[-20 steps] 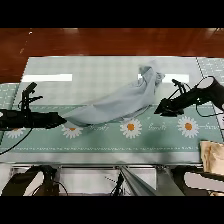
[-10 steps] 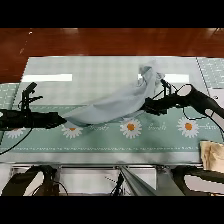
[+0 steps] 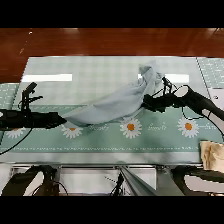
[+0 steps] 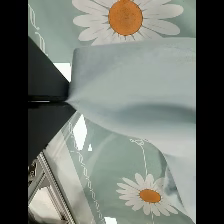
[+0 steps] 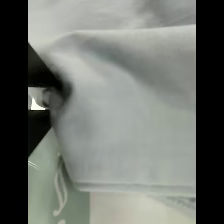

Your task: Fold the shirts.

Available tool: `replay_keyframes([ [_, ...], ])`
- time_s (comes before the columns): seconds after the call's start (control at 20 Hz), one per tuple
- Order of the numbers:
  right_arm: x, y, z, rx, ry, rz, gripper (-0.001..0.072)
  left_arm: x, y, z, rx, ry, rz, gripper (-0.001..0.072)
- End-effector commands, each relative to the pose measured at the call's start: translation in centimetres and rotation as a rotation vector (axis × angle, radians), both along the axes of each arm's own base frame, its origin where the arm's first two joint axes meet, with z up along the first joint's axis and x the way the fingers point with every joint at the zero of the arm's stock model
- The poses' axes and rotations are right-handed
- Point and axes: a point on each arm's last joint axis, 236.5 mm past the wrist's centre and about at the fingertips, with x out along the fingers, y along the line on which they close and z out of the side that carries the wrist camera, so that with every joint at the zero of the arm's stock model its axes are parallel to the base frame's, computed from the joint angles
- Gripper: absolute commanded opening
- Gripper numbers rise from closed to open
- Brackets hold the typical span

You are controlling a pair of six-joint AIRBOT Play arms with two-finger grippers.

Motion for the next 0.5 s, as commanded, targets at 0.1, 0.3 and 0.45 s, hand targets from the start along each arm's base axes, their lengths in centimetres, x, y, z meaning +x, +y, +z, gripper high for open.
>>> replay_keyframes([
  [0.1,-1.1,0.6,0.1,0.015,0.027,0.052,0.0014,0.0,0.0,0.0,0.0,0.0,0.0,0.0025],
  [0.3,-1.8,0.9,3.0,0.019,-0.038,0.142,0.0014,0.6,0.1,0.7,0.01,-0.041,-0.017,0.0024],
  [0.45,-3.6,1.4,9.5,0.059,-0.137,0.21,0.0013,3.9,0.7,5.1,0.029,-0.193,0.014,0.0024],
])
